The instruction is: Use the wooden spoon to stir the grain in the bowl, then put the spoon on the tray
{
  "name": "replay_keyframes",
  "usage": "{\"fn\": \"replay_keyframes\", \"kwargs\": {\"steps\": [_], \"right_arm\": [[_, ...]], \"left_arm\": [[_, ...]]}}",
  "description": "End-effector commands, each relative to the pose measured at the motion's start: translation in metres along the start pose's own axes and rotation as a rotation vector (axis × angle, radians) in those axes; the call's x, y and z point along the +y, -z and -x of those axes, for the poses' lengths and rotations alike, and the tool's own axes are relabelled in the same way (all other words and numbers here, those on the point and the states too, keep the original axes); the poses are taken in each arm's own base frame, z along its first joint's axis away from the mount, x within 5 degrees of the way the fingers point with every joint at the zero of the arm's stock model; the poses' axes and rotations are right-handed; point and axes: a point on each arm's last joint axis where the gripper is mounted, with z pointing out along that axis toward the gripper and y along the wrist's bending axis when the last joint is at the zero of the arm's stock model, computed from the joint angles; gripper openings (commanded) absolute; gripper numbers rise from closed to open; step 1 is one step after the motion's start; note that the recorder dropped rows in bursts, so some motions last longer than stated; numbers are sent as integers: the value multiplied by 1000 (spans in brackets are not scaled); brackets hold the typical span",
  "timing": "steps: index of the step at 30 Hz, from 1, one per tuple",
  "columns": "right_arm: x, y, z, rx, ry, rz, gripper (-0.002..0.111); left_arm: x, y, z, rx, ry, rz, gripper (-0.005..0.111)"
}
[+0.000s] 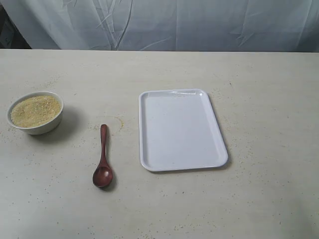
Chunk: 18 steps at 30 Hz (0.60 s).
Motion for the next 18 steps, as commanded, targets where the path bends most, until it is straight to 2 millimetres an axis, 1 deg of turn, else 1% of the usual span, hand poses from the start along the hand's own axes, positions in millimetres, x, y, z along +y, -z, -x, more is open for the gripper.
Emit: {"fn": "replay_keyframes", "kwargs": {"steps": [1, 10, 13, 18], "right_arm": [[0, 0, 0, -12, 5, -4, -1], [0, 0, 2, -34, 5, -3, -1], [0, 1, 11, -126, 6, 3, -1], [2, 6, 30, -348, 6, 18, -1]], "left_arm": [[0, 0, 0, -9, 0, -3, 0], [0, 0, 0, -9, 0, -3, 0], [0, 0, 0, -9, 0, -3, 0], [0, 0, 0, -9, 0, -3, 0]]}}
